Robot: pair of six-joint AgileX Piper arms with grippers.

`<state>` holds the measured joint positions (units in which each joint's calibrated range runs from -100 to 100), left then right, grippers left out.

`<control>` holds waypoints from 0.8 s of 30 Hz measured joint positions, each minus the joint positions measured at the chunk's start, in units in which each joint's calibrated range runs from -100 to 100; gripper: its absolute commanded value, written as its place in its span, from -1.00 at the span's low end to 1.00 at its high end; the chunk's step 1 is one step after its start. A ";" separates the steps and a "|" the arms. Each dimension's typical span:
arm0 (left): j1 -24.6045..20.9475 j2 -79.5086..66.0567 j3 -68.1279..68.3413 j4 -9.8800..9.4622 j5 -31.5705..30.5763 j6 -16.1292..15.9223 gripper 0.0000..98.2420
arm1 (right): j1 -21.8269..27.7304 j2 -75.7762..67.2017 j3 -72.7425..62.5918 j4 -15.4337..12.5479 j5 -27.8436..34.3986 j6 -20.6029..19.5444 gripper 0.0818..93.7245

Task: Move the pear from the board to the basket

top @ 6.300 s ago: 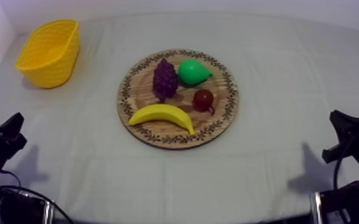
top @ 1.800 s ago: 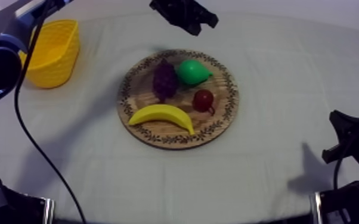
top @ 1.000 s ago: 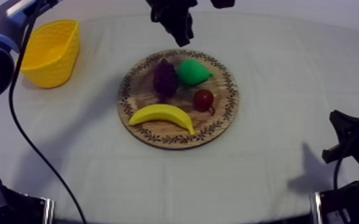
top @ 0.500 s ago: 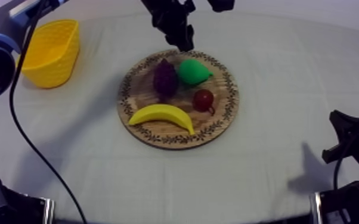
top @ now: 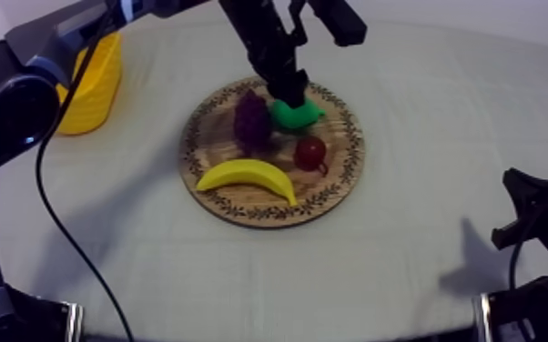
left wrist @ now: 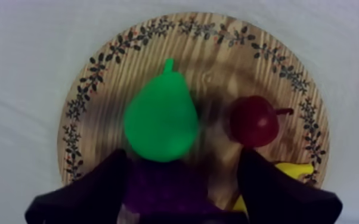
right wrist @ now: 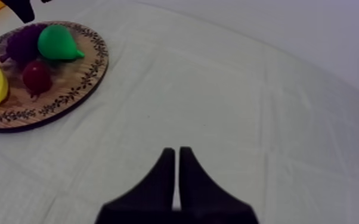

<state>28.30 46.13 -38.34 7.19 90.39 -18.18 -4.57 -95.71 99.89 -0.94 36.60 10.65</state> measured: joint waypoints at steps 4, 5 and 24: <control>0.29 3.28 -2.14 0.05 0.00 0.21 0.46 | 0.00 0.00 0.00 0.00 0.00 0.00 -0.99; 0.33 4.15 -2.72 0.11 0.00 0.32 0.47 | 0.00 0.00 0.00 0.00 0.00 0.00 -0.99; -1.39 17.77 -14.06 1.22 3.14 2.27 0.52 | 0.00 0.00 0.00 0.00 0.00 0.04 -0.99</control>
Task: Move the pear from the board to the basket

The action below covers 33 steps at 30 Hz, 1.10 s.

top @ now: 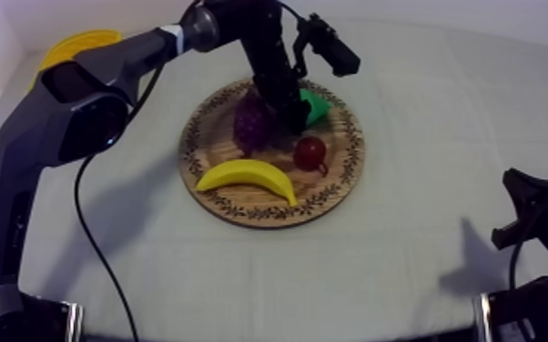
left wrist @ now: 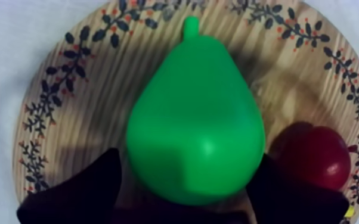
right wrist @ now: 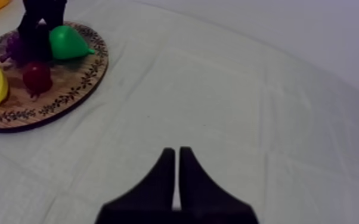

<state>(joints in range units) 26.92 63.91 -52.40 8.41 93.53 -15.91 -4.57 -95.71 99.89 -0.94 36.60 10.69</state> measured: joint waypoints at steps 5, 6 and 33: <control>0.21 0.56 -1.32 0.01 0.00 0.04 0.54 | 0.00 0.00 0.00 0.00 0.00 -0.05 -0.99; 0.25 0.64 -1.45 0.01 -0.07 0.07 0.55 | 0.00 0.00 0.00 0.00 0.00 -0.05 -0.99; 1.20 2.44 -6.56 -0.24 -0.90 1.47 0.64 | 0.00 0.00 0.00 0.00 0.00 -0.01 -0.99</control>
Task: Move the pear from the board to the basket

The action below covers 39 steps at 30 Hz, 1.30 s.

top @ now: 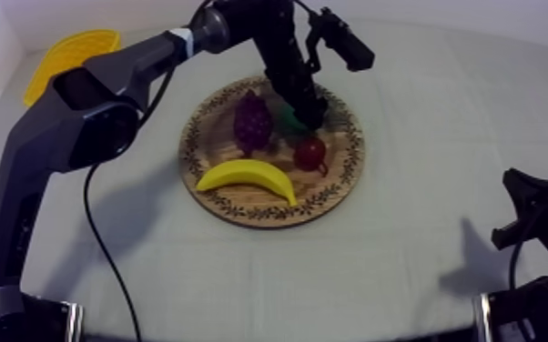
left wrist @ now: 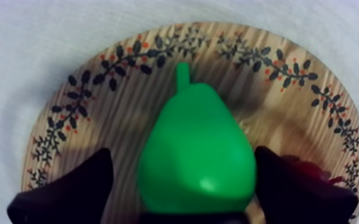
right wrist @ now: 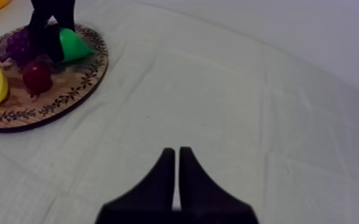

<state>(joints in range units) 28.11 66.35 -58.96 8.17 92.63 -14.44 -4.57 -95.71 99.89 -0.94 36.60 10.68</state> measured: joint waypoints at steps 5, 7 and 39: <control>0.05 0.54 -0.74 -0.53 -0.31 1.44 0.28 | 0.00 0.00 0.00 0.00 0.00 -0.01 -0.99; 0.05 0.60 -0.74 -0.71 -0.55 2.26 0.15 | 0.00 0.00 0.00 0.00 0.00 -0.01 -0.99; 0.47 -21.53 20.39 -0.31 -3.12 1.14 0.07 | 0.00 0.00 0.00 0.00 0.00 -0.03 -0.99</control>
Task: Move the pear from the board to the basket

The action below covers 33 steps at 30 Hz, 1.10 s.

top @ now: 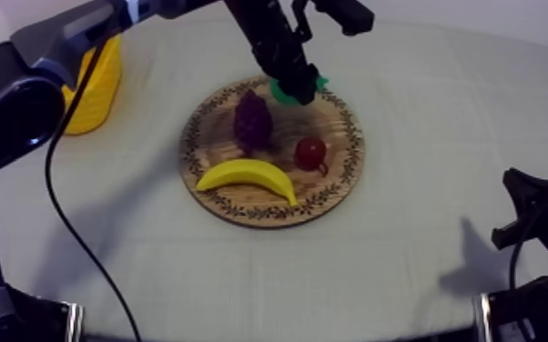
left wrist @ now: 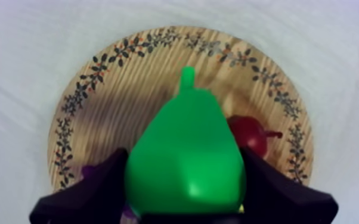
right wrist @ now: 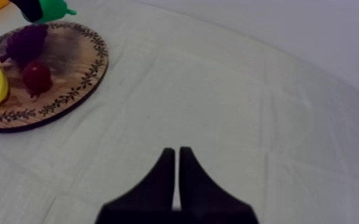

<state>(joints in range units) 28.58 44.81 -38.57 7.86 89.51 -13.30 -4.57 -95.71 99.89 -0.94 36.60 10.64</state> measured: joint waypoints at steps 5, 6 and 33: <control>0.25 -5.81 5.30 -0.03 -0.19 -0.34 0.09 | 0.00 0.00 0.00 0.00 0.00 0.00 -0.99; 0.30 -6.90 6.32 -0.04 -0.20 -0.34 0.09 | 0.00 0.00 0.00 0.00 0.00 0.00 -0.99; -11.18 -23.61 26.51 -4.48 -2.96 -1.06 0.08 | 0.00 0.00 0.00 0.00 0.00 -0.01 -0.99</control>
<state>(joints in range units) 17.40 21.20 -12.06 3.38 86.54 -14.35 -4.57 -95.71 99.89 -0.94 36.60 10.63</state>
